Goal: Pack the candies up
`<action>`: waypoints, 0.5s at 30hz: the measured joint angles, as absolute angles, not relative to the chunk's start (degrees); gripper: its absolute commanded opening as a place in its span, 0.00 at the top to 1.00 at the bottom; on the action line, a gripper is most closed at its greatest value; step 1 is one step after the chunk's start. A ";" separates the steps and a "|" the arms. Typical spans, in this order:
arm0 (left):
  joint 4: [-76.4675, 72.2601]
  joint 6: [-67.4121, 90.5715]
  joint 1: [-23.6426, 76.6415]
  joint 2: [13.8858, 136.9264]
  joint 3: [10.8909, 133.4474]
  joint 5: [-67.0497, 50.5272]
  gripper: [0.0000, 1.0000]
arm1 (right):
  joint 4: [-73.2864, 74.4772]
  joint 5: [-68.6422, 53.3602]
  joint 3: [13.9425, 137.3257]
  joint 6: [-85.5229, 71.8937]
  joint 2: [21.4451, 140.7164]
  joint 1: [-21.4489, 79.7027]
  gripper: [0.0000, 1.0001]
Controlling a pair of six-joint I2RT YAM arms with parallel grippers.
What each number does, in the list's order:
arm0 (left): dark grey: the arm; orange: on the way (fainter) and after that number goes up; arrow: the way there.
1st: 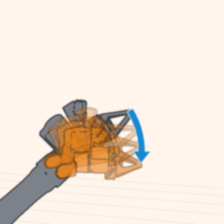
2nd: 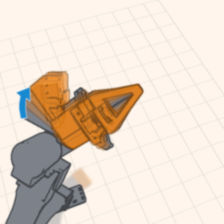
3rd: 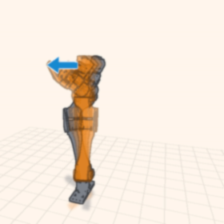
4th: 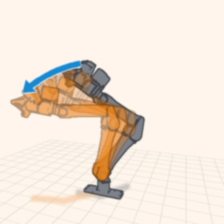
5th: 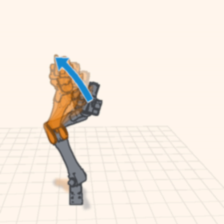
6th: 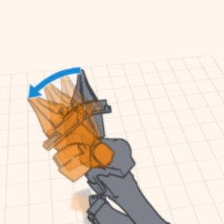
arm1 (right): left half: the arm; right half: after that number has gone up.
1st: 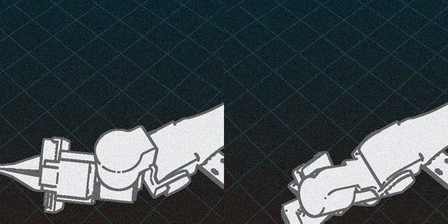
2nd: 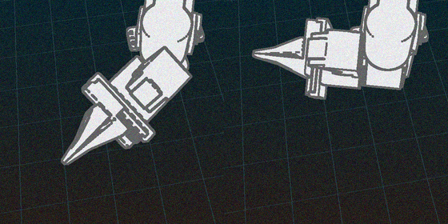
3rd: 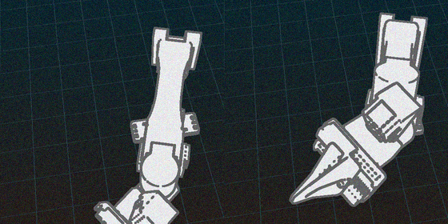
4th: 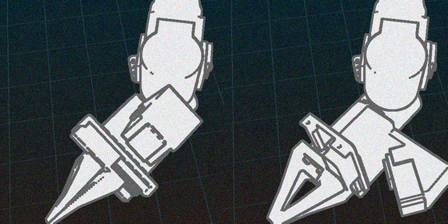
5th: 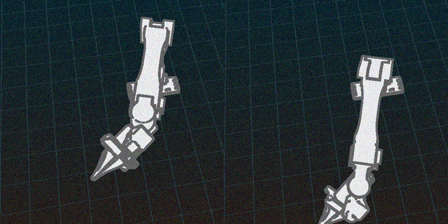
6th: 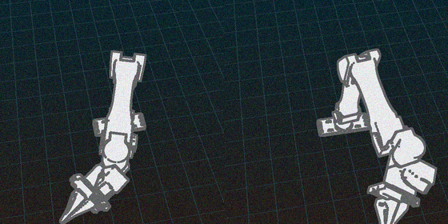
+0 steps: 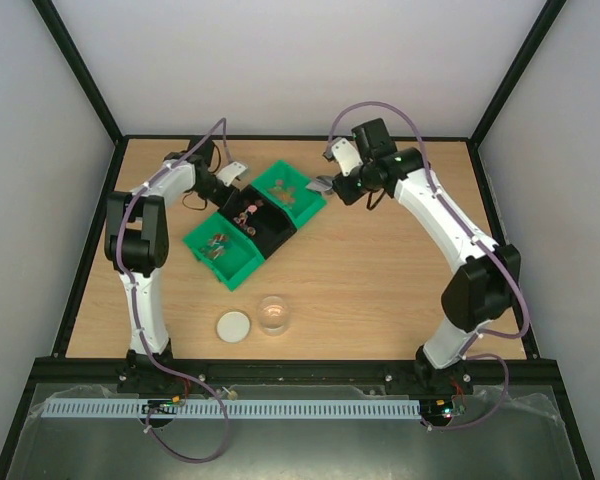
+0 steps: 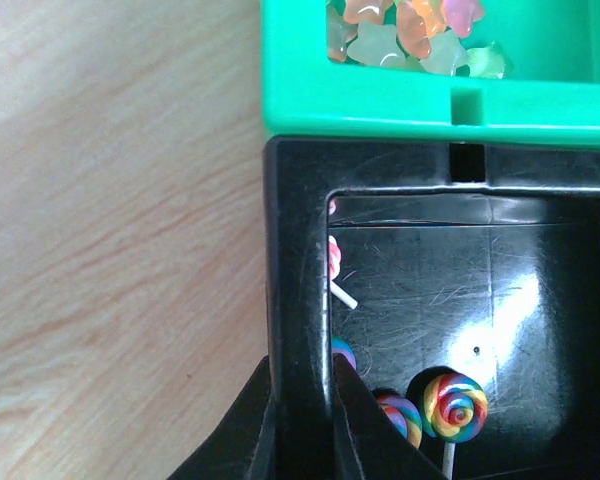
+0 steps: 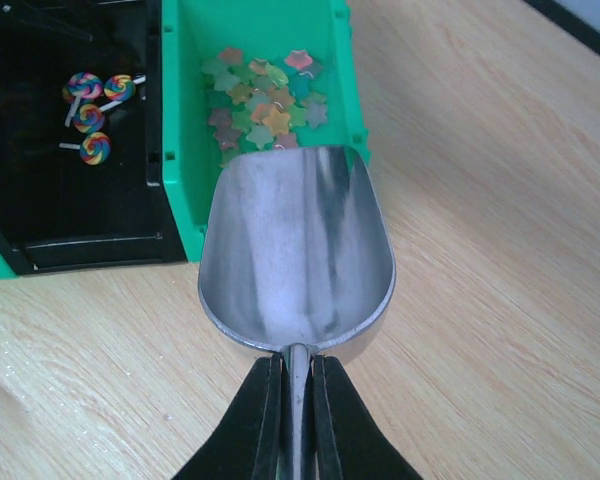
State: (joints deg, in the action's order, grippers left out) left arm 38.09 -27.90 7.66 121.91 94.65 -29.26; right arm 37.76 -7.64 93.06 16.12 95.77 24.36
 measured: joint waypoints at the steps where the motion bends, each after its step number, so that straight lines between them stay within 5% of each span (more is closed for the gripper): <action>1: 38.46 -28.34 7.75 121.89 94.45 -29.02 0.98 | 38.28 -7.64 93.76 16.19 96.53 24.69 0.99; 15: 40.42 -31.62 8.75 120.86 93.25 -26.46 0.98 | 42.63 -3.79 99.00 17.15 109.10 29.76 0.99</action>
